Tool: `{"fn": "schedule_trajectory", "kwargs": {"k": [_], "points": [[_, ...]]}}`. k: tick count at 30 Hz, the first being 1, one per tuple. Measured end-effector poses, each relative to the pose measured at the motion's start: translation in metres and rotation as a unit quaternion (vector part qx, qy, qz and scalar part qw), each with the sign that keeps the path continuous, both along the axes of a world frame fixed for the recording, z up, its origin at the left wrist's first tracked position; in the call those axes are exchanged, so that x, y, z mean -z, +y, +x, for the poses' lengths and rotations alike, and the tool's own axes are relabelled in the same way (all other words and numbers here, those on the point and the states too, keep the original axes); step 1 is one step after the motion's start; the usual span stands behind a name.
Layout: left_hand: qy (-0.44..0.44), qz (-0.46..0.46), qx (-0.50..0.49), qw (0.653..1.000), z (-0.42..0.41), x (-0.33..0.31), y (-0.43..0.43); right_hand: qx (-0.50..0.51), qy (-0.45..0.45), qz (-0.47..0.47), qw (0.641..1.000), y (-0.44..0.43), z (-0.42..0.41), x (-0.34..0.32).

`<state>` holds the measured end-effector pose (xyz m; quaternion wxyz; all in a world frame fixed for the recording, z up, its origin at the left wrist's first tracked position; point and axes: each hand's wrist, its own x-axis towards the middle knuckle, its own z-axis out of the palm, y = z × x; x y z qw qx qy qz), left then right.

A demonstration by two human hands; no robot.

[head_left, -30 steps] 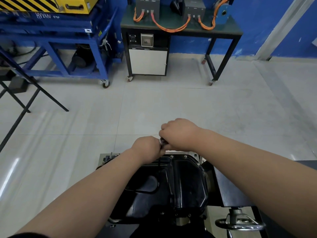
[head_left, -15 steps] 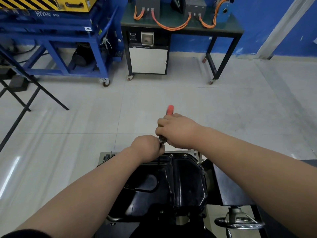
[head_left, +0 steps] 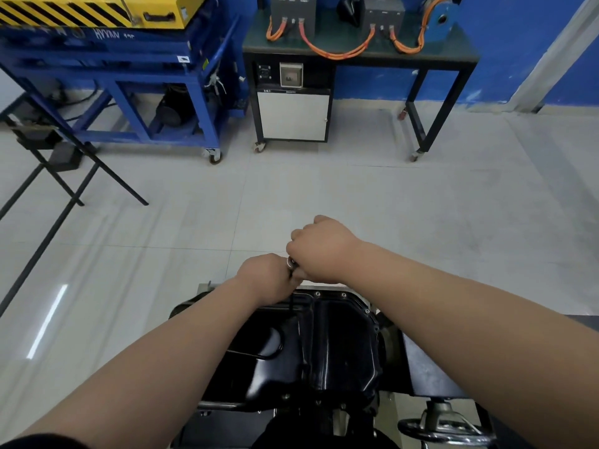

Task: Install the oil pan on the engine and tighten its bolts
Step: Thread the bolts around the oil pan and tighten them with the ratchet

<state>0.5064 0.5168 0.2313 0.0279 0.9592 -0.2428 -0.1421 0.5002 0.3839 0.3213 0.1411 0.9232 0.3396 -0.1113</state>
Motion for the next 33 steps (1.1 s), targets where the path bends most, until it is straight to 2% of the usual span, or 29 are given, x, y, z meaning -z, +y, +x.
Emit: {"fn": "schedule_trajectory", "kwargs": {"k": [3,4,9,11,13,16,18,20,22,24,27,29,33], "points": [[0.034,-0.007,-0.057,0.998,-0.003,-0.002,-0.003,0.102,0.049,-0.004,0.994,0.005,-0.001,0.005],[0.040,-0.006,-0.056,0.998,-0.004,-0.002,-0.003,0.106,0.062,0.003,0.992,0.004,-0.001,0.005],[0.005,-0.001,-0.021,1.000,-0.007,-0.003,-0.006,-0.059,0.025,0.045,0.997,-0.012,0.008,0.000],[0.020,0.003,-0.040,0.999,-0.006,-0.004,-0.005,-0.055,0.013,0.048,0.997,-0.012,0.007,0.002],[0.044,0.018,-0.055,0.997,-0.002,-0.006,-0.004,-0.002,0.008,0.038,0.999,-0.005,0.003,0.007],[0.063,0.017,-0.014,0.998,0.006,-0.007,-0.003,0.101,0.053,0.020,0.993,0.002,0.004,0.008],[0.067,0.009,0.028,0.997,0.011,-0.008,-0.003,0.063,0.046,0.013,0.997,0.002,0.008,0.002],[0.034,0.024,0.100,0.994,0.015,-0.006,-0.002,-0.012,0.026,0.000,1.000,-0.002,0.012,-0.001],[0.011,0.022,0.133,0.991,0.019,-0.004,0.000,-0.034,0.008,-0.009,0.999,-0.004,0.014,-0.002],[0.023,-0.003,0.117,0.993,0.022,-0.003,0.003,-0.004,0.008,-0.017,1.000,0.002,0.012,-0.001],[0.058,0.010,0.101,0.993,0.024,-0.002,0.005,0.120,0.040,-0.028,0.992,0.010,0.008,0.005],[0.067,0.016,0.107,0.992,0.026,0.000,0.007,0.156,0.054,-0.014,0.986,0.014,0.006,0.007],[0.023,0.008,0.168,0.986,0.025,0.005,0.012,0.025,0.014,0.007,1.000,0.012,0.011,0.005]]}}
